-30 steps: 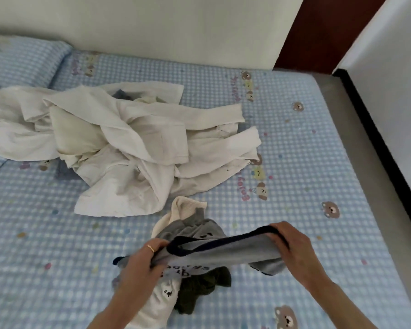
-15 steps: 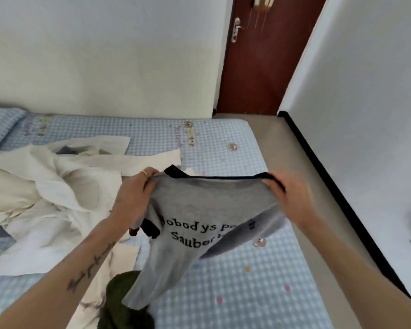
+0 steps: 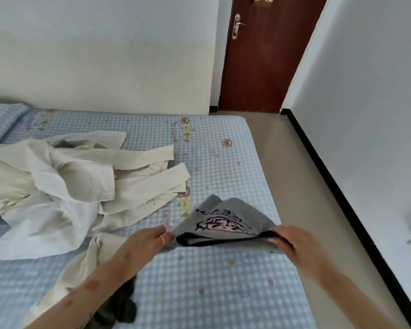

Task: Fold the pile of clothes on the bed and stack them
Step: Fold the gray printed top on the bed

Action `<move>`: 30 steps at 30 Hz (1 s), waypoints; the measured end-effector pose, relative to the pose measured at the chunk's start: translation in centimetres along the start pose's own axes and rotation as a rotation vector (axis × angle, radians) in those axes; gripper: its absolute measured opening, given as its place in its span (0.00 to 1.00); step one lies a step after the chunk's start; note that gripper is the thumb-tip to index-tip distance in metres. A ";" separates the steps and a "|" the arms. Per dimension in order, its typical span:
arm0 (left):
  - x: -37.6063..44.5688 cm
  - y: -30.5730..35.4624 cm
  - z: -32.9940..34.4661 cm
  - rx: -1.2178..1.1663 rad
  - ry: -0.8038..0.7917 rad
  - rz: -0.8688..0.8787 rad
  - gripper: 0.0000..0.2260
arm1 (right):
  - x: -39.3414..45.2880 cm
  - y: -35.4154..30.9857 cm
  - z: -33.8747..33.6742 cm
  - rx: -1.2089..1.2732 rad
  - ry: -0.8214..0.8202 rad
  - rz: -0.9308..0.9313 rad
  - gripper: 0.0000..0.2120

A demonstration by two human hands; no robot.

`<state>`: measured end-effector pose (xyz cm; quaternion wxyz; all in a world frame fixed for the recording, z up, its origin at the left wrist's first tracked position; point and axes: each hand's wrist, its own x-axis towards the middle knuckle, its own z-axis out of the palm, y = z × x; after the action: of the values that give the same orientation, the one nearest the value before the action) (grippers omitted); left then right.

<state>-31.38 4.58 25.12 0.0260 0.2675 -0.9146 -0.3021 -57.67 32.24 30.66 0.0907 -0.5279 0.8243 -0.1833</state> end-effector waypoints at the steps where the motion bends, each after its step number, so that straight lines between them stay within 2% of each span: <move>1: -1.3 -0.6 2.0 0.137 -0.044 0.107 0.07 | -1.8 0.7 2.3 -0.002 -0.050 0.016 0.16; 2: -2.3 -0.8 3.8 0.256 -0.132 0.178 0.08 | -3.6 1.2 4.7 -0.014 -0.116 0.037 0.15; 3: -3.3 -1.5 6.0 0.378 -0.229 0.255 0.13 | -5.3 1.6 7.0 -0.023 -0.180 0.054 0.14; 4: -4.4 -2.5 8.2 0.435 -0.283 0.254 0.15 | -7.1 1.9 9.5 -0.022 -0.244 0.074 0.14; 7: -8.3 -5.9 15.7 0.588 -0.421 0.382 0.04 | -11.7 1.5 16.3 0.103 -0.358 0.183 0.20; 9: -11.4 -8.4 20.7 0.582 -0.472 0.436 0.09 | -14.2 1.1 20.0 0.100 -0.391 0.221 0.28; 13: -15.1 -12.0 26.4 0.540 -0.569 0.422 0.07 | -18.5 0.4 26.5 0.100 -0.454 0.286 0.22; 15: -16.5 -12.8 28.2 0.470 -0.667 0.343 0.16 | -20.1 0.3 28.5 -0.010 -0.484 0.246 0.24; 17: -17.9 -13.1 29.0 0.380 -0.646 0.248 0.26 | -21.4 -0.1 30.0 -0.032 -0.437 0.265 0.25; 22: -19.0 -13.1 30.0 0.160 -0.495 -0.070 0.41 | -24.5 -0.2 31.7 -0.055 -0.248 0.238 0.14; 24: -19.0 -13.9 30.7 0.118 -0.390 -0.084 0.47 | -25.4 0.7 31.9 -0.066 -0.103 0.373 0.11; 25: -18.7 -13.8 30.6 0.139 -0.350 -0.041 0.49 | -25.6 1.3 32.0 -0.064 -0.011 0.520 0.12; 26: -18.5 -13.6 30.4 0.118 -0.290 -0.021 0.47 | -25.6 2.0 32.0 -0.030 0.073 0.694 0.14; 27: -18.4 -14.1 30.7 0.120 -0.157 -0.075 0.41 | -25.4 2.8 32.0 0.018 0.128 0.873 0.15; 28: -18.0 -14.6 30.9 0.133 -0.106 -0.163 0.29 | -25.1 3.5 32.0 0.058 0.149 1.013 0.16; 29: -17.2 -14.7 31.2 0.142 -0.082 -0.272 0.20 | -24.6 4.1 32.1 0.099 0.142 1.111 0.17; 30: -16.7 -14.7 31.7 0.116 -0.063 -0.350 0.17 | -24.0 4.5 32.4 0.120 0.109 1.135 0.19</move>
<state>-16.78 20.19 -7.13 -0.0711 0.4142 -0.8703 -0.2570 -40.07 48.95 -1.86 0.1622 0.0136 0.9702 -0.1792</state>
